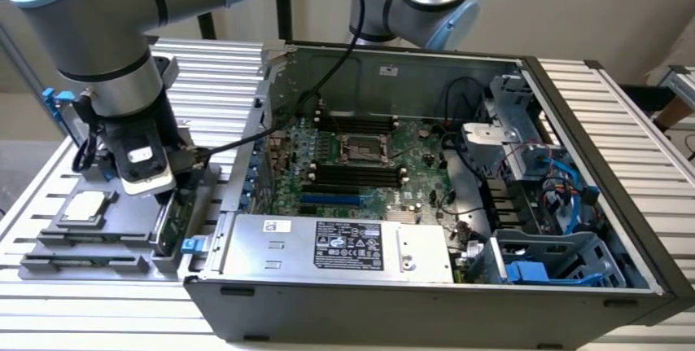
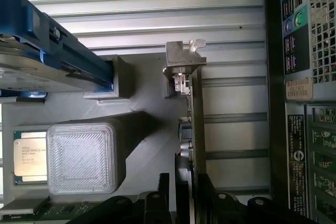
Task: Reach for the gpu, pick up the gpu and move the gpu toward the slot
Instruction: 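Pick up the gpu and move the gpu toward the slot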
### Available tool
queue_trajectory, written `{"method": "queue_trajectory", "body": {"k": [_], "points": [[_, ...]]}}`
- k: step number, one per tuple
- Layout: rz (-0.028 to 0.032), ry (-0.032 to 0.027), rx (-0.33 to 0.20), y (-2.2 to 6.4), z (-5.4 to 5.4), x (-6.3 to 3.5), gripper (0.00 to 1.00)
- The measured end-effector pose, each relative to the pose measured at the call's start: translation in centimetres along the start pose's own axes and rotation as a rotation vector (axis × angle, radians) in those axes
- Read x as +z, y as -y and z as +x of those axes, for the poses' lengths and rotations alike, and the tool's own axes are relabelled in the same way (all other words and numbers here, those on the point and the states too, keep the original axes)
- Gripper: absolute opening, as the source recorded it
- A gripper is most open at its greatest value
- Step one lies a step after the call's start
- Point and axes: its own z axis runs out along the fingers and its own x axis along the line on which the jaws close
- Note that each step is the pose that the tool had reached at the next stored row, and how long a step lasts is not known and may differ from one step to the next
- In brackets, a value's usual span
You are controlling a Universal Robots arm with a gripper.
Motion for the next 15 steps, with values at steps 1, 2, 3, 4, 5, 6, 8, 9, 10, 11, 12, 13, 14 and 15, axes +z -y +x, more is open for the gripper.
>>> {"method": "queue_trajectory", "body": {"k": [1,2,3,4,5,6,8,9,10,11,12,13,14,15], "points": [[0.0011,0.0000,0.000,-0.03,0.00,0.00,0.35],[0.0016,0.0000,0.000,-0.05,0.00,0.00,0.35],[0.0018,0.0001,0.000,-0.06,0.00,0.00,0.35],[0.0022,0.0000,0.000,-0.06,0.01,-0.01,0.35],[0.0021,0.0000,0.000,-0.07,0.01,-0.01,0.35],[0.0023,0.0000,0.000,-0.07,0.01,-0.01,0.35],[0.0025,0.0000,0.000,-0.08,0.01,-0.01,0.33],[0.0026,-0.0002,0.000,-0.08,0.01,-0.02,0.33],[0.0026,-0.0001,0.000,-0.08,0.01,-0.01,0.27],[0.0025,0.0000,0.000,-0.08,0.01,-0.01,0.27],[0.0025,0.0000,0.000,-0.08,0.01,-0.01,0.27],[0.0025,0.0000,0.000,-0.08,0.01,-0.01,0.27],[0.0025,0.0000,0.000,-0.08,0.01,-0.01,0.27],[0.0025,0.0000,0.000,-0.08,0.01,-0.01,0.27]]}}
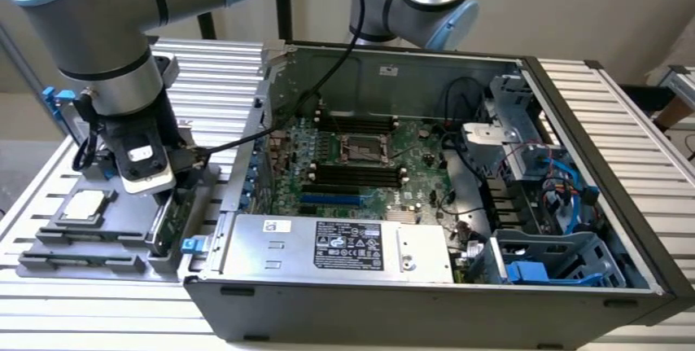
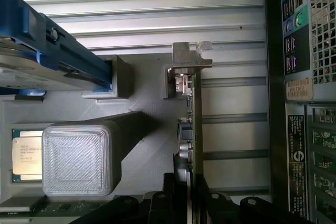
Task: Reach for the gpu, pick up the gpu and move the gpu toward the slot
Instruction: 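Pick up the gpu and move the gpu toward the slot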
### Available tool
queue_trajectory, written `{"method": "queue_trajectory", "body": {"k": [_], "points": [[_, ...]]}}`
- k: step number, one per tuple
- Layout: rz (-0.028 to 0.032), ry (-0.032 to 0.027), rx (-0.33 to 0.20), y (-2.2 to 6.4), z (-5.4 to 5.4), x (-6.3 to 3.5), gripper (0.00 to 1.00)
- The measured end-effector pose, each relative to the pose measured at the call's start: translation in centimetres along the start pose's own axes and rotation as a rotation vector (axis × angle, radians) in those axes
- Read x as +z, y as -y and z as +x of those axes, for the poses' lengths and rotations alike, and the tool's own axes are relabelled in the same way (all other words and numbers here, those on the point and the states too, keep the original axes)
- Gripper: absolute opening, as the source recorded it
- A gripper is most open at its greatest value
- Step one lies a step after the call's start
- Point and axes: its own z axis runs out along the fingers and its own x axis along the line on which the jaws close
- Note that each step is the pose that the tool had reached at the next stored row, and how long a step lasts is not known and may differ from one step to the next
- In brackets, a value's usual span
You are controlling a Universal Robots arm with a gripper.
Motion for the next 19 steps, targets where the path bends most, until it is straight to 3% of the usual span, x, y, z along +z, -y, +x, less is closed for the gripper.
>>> {"method": "queue_trajectory", "body": {"k": [5,19], "points": [[0.0000,0.0000,-0.006,0.00,0.00,0.00,0.27],[0.0008,-0.0018,-0.100,0.01,0.00,0.00,0.27]]}}
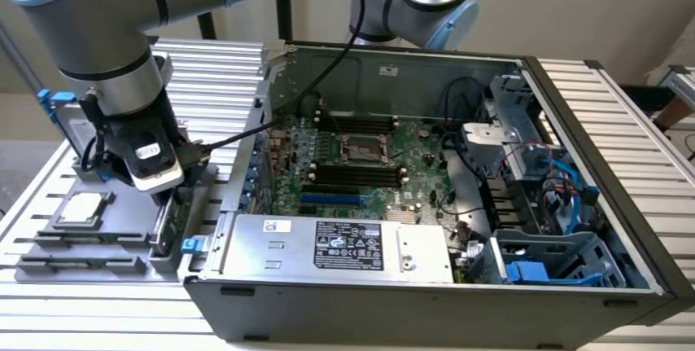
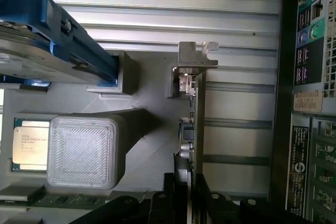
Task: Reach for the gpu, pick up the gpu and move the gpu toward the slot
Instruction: 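Pick up the gpu and move the gpu toward the slot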
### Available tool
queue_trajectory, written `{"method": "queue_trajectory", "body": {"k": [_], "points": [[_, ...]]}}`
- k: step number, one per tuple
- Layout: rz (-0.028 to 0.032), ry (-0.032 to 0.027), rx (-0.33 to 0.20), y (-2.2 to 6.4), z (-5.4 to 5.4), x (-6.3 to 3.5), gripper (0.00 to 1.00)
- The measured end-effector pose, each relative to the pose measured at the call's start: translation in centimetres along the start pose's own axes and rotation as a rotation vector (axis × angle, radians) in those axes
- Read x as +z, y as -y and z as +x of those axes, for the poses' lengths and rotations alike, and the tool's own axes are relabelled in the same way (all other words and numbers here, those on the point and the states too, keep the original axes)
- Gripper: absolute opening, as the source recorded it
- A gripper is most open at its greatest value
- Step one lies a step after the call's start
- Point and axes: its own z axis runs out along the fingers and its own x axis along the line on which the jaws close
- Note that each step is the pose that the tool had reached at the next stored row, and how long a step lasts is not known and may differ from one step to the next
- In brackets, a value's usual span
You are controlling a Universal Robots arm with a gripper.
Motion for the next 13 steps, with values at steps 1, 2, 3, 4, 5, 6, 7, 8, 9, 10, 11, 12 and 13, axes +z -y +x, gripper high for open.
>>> {"method": "queue_trajectory", "body": {"k": [1,2,3,4,5,6,7,8,9,10,11,12,13], "points": [[0.0000,0.0000,0.000,0.00,0.0,0.00,0.27],[0.0000,0.0000,0.000,0.00,0.0,0.00,0.27],[0.0000,0.0000,0.000,0.00,0.0,0.00,0.27],[0.0000,-0.0001,0.000,0.00,0.0,0.00,0.27],[-0.0001,0.0000,0.000,0.00,0.0,-0.01,0.27],[-0.0002,0.0002,0.000,-0.01,0.0,-0.04,0.27],[0.0000,0.0000,0.000,0.00,0.0,-0.11,0.27],[0.0000,-0.0001,0.000,0.00,0.0,-0.22,0.27],[0.0000,0.0000,0.000,-0.01,0.0,-0.34,0.27],[0.0000,0.0000,0.000,-0.01,0.0,-0.49,0.27],[0.0000,-0.0001,0.000,-0.01,0.0,-0.67,0.27],[0.0000,-0.0001,0.000,-0.02,0.0,-0.87,0.27],[-0.0001,0.0000,0.000,-0.02,0.0,-1.05,0.27]]}}
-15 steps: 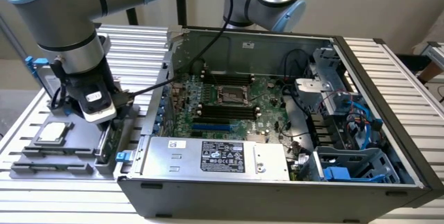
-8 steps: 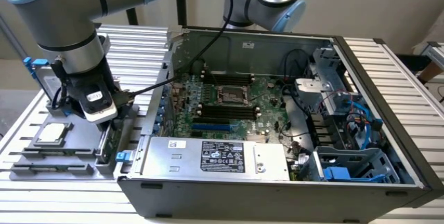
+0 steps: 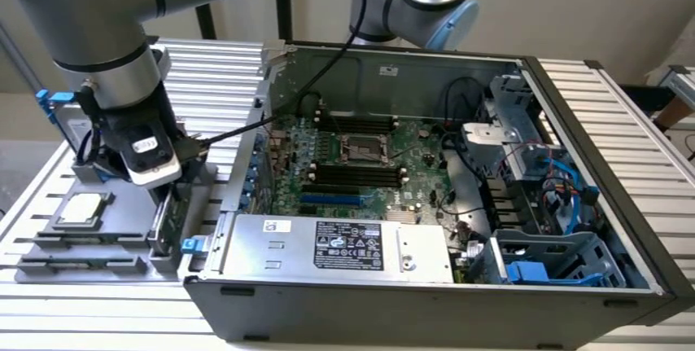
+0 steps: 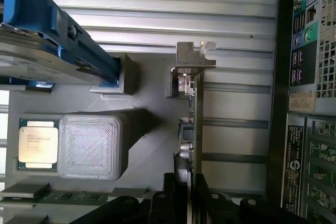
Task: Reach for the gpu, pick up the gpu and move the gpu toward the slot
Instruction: 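Pick up the gpu and move the gpu toward the slot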
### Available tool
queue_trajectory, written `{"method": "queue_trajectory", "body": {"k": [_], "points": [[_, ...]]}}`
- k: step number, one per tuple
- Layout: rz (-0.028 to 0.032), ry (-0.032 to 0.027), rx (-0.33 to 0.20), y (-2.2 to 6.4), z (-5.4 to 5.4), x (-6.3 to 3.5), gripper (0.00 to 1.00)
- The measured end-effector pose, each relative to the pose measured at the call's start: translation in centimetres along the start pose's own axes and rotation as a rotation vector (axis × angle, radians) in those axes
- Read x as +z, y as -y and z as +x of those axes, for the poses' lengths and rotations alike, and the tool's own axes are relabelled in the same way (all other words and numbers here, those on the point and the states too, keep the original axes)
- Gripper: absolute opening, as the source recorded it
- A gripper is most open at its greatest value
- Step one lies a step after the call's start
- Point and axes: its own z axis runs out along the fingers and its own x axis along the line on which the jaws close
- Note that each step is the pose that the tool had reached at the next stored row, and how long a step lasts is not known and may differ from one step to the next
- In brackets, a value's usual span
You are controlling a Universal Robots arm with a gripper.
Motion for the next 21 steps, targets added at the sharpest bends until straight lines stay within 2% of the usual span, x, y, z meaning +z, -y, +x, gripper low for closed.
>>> {"method": "queue_trajectory", "body": {"k": [4,8,21], "points": [[0.0001,-0.0001,0.000,-0.02,0.0,-0.96,0.27],[0.0000,0.0000,0.000,-0.05,0.0,-2.36,0.27],[-0.0016,0.0002,0.000,-0.07,0.1,-8.24,0.27]]}}
